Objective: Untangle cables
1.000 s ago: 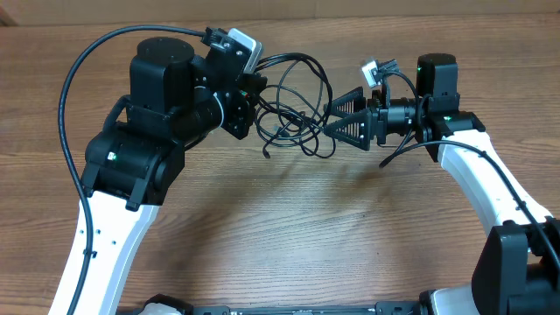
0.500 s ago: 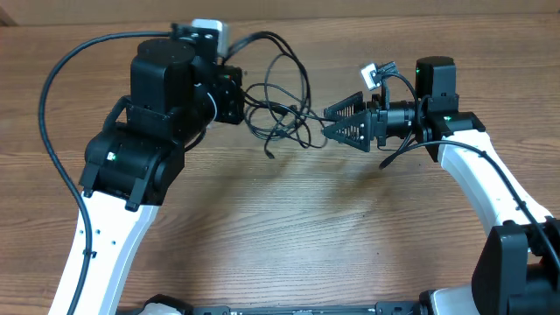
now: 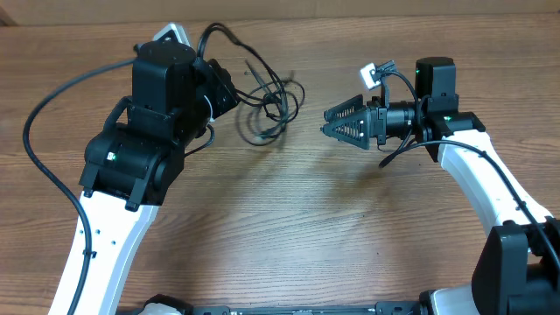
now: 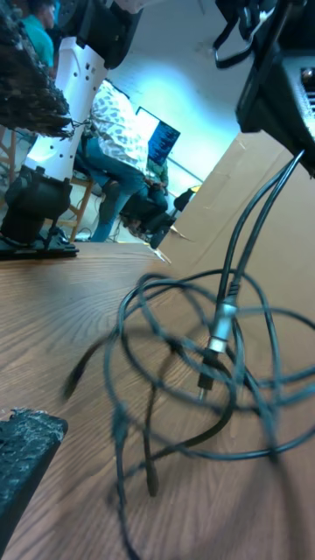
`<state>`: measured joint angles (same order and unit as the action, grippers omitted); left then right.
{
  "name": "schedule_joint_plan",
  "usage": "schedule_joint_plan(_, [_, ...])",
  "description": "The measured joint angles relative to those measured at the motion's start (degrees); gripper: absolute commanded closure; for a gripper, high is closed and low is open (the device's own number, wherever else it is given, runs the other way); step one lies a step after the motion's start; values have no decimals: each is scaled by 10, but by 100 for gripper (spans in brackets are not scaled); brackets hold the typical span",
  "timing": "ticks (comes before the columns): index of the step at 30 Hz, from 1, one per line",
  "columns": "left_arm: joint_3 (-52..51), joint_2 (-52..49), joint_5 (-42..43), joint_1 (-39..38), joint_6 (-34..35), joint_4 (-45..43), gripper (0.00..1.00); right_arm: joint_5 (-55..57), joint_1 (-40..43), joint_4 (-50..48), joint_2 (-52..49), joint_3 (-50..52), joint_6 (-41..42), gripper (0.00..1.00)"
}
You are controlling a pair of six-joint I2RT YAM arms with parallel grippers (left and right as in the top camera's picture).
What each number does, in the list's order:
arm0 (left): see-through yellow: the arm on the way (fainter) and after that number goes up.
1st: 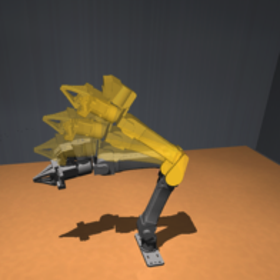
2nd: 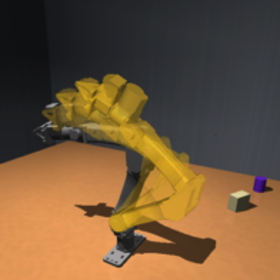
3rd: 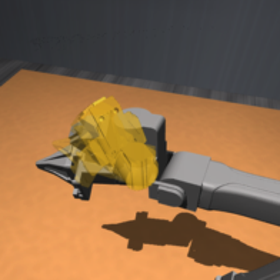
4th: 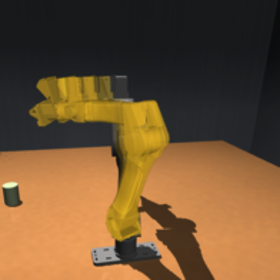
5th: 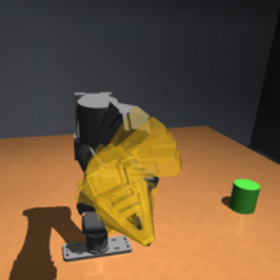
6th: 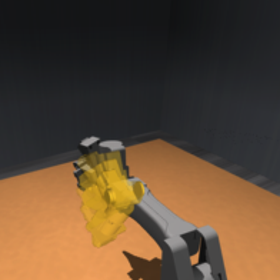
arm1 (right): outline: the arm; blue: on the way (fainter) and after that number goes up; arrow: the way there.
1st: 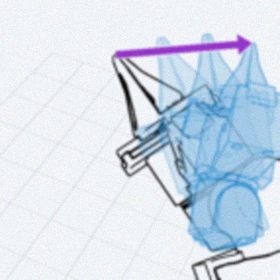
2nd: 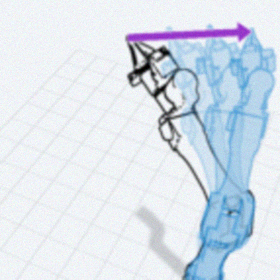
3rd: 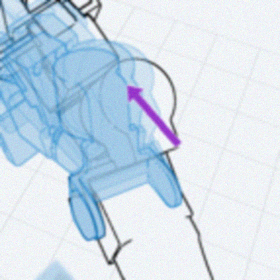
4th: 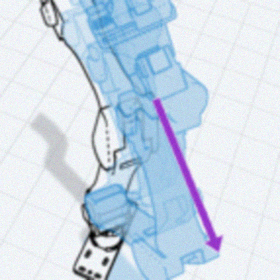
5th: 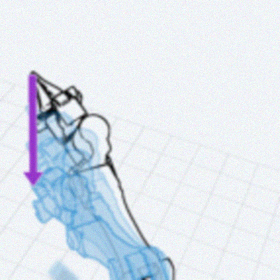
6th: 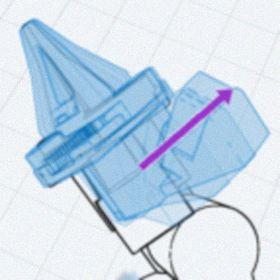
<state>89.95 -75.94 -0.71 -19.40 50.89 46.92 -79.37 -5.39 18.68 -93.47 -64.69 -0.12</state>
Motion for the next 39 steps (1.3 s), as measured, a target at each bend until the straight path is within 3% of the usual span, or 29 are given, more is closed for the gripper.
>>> schedule_joint_plan(5, [0, 0, 0, 0, 123, 0, 96, 31, 0, 30, 0, 0, 3, 0])
schedule_joint_plan(9, [0, 0, 14, 0, 179, 0, 96, 66, 0, 38, 0, 0, 3, 0])
schedule_joint_plan(16, [0, 0, 48, 0, 212, 0, 96, 112, 0, 45, 0, 0, 3, 0])
schedule_joint_plan(24, [0, 0, 54, 0, 205, 5, 95, 150, 0, 67, 0, 0, 4, 0])
schedule_joint_plan(27, [0, 0, 57, 0, 179, 27, 68, 158, 0, 69, 0, 0, 4, 0])
schedule_joint_plan(31, [0, 0, 53, 0, 95, 79, 47, 163, 0, 69, 0, 0, 3, 0])
schedule_joint_plan(34, [1, 0, 42, 0, 16, 130, 7, 167, 0, 69, 0, 0, 3, 0])
schedule_joint_plan(35, [2, 0, 36, 0, -7, 150, 0, 169, 0, 68, 0, 0, 4, 0])
schedule_joint_plan(39, [2, -2, 0, 0, -79, 227, 0, 174, 0, 68, 0, 0, 3, 0])
